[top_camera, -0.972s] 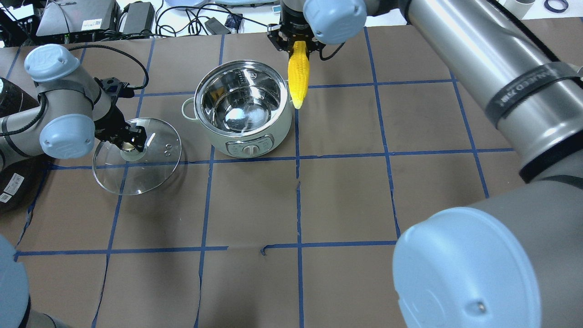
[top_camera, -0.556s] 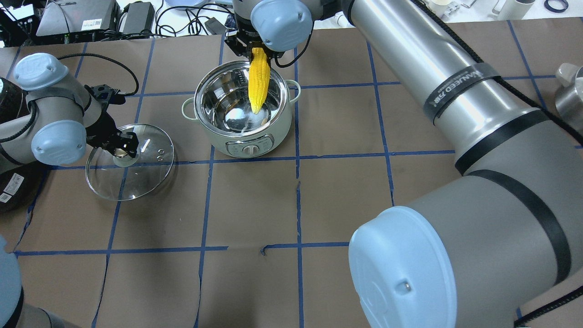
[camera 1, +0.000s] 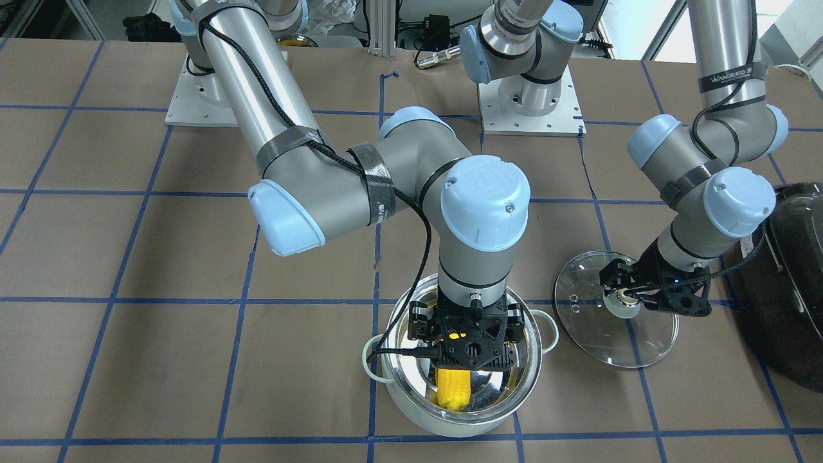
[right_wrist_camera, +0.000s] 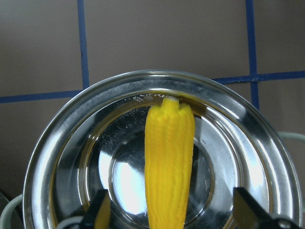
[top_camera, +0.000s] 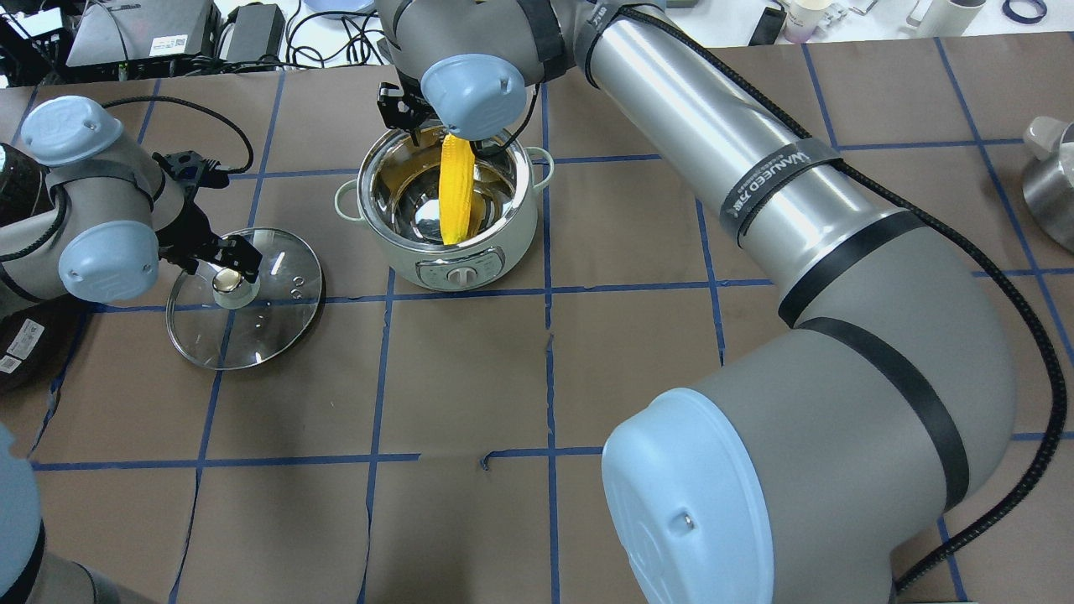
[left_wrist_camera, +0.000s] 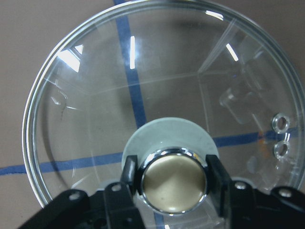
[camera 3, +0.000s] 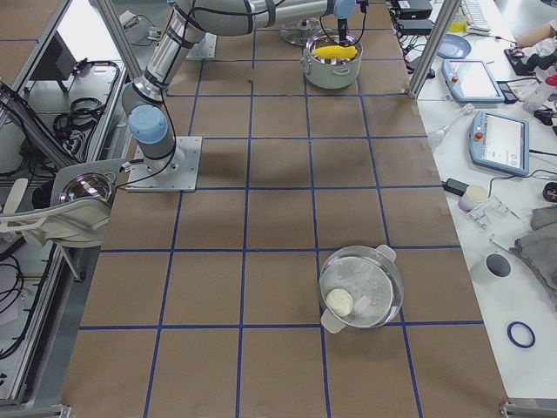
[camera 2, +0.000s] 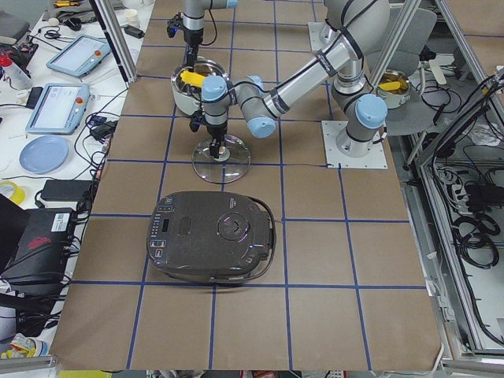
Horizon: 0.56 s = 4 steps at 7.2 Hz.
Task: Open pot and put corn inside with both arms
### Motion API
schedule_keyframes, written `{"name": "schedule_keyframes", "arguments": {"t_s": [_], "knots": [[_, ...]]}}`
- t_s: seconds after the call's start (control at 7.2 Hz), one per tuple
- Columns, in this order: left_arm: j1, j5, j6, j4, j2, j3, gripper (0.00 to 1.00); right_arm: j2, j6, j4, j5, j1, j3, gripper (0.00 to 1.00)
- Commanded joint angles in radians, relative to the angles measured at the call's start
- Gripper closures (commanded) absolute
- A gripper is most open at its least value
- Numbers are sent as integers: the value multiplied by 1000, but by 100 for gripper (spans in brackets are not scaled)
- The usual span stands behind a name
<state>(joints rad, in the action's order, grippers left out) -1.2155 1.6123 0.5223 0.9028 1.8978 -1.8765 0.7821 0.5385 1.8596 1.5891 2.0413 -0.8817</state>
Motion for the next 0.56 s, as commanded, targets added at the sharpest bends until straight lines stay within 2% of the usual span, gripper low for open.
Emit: {"name": "schedule_keyframes", "arguments": {"t_s": [0.0,0.28,0.42], "knots": [[-16,-20,-4,228,-67,86,0,-4,3,18,-3,0,0,0],[-83,-54,-40,571,-161,250,0,46,-38,1,-1,-7,-14,0],[-122,-55,-121,711,-193,332,0,92,-107,-84,5,-35,-22,0]]}}
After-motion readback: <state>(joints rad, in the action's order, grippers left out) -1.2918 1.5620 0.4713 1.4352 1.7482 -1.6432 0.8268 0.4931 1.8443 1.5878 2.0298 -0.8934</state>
